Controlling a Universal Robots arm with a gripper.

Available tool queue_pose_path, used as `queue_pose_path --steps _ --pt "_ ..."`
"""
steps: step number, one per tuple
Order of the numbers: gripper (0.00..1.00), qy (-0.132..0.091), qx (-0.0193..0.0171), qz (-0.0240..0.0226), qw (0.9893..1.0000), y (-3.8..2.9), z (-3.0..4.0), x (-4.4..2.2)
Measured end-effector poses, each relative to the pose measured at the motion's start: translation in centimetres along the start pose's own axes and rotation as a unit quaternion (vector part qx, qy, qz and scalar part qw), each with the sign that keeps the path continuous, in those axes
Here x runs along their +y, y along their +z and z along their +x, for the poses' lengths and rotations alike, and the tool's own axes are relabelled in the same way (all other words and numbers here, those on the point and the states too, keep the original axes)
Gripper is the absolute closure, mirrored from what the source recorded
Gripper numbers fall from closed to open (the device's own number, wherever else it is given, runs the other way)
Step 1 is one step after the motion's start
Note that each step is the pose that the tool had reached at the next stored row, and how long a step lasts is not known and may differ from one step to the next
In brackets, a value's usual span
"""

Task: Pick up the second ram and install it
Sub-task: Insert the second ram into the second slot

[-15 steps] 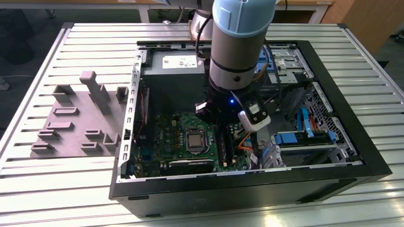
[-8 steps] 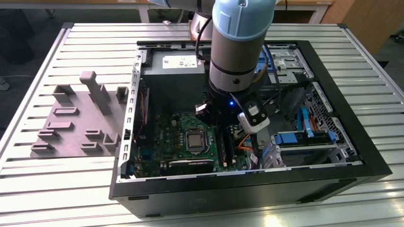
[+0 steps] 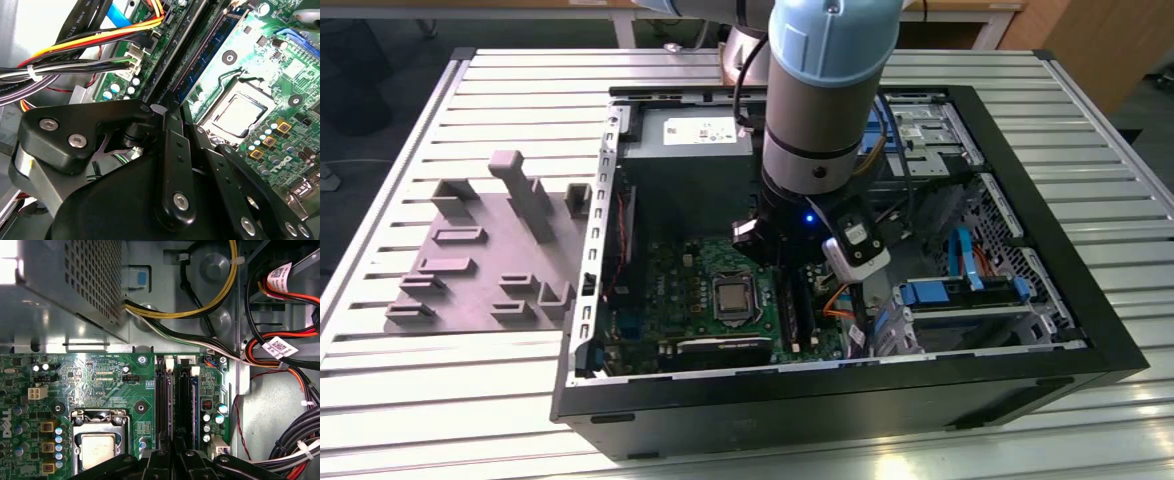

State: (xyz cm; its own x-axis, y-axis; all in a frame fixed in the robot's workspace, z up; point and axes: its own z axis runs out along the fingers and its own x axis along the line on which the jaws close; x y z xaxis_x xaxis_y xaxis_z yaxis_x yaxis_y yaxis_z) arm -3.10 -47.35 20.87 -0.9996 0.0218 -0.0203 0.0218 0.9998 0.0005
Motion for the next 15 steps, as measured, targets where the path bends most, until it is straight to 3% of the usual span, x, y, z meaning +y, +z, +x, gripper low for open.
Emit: queue_pose_path --steps 4,5,9,12,15 --pt "0.85 0.000 -0.0001 0.0000 1.0000 0.01 0.00 0.00" --pt "0.78 0.000 0.0000 0.0000 1.0000 0.01 0.00 0.00" --pt "0.78 0.000 0.0000 -0.0001 1.0000 -0.02 0.00 0.00" --pt "0.78 0.000 0.0000 0.0000 1.0000 -0.49 -0.01 0.00" --pt "0.78 0.000 0.0001 0.0000 1.0000 -1.37 -0.03 0.00"
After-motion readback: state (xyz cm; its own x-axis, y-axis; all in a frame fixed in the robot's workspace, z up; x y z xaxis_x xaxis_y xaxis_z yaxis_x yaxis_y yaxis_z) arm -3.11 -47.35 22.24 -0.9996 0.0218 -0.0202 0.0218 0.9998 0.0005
